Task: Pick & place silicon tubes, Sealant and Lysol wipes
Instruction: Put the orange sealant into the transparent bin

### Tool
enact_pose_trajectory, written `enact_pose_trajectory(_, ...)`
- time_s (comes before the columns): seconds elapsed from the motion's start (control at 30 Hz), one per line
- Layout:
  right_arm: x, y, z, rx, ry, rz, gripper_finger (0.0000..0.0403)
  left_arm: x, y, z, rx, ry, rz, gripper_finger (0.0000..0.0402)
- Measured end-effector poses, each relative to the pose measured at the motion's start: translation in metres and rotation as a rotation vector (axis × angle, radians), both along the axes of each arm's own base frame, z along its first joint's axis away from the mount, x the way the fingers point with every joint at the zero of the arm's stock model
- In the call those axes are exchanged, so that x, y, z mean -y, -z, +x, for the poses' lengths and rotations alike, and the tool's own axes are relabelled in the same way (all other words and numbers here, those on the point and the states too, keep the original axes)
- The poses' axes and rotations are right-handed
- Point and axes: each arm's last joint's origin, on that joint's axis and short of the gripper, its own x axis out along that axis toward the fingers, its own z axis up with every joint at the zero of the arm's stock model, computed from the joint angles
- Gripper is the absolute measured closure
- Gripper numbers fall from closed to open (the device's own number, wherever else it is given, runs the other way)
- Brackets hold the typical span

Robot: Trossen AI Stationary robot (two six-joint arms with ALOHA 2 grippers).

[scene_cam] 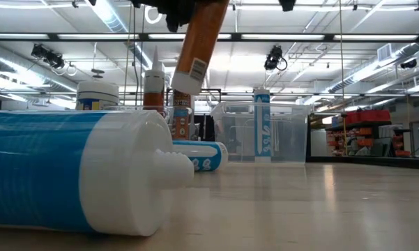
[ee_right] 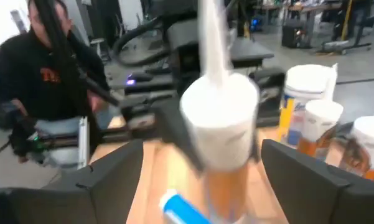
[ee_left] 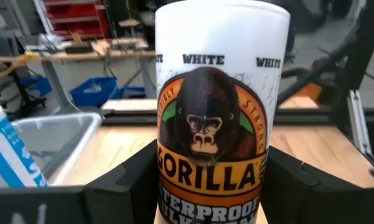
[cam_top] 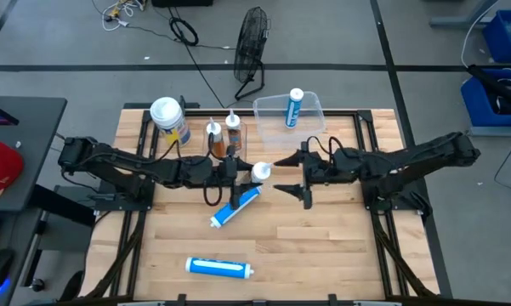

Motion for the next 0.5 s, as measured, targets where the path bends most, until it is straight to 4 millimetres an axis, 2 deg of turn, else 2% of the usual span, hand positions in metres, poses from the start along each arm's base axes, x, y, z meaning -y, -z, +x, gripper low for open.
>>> enact_pose_trajectory(0.1, -0.006, 0.005, -0.006, -0.066, 0.06, -0.019, 0.0084, -0.002, 0.002, -0.01, -0.006, -0.027, 0.01, 0.0186)
enact_pose_trajectory(0.27, -0.008, 0.016, -0.012, -0.162, 0.274, -0.042, 0.0107, -0.006, 0.002, -0.032, 0.073, -0.064, -0.012, 0.0186)
enact_pose_trajectory(0.5, -0.01, 0.031, -0.002, -0.217, 0.351, -0.028, 0.0137, -0.013, 0.01, -0.065, 0.19, -0.191, -0.032, 0.0185)
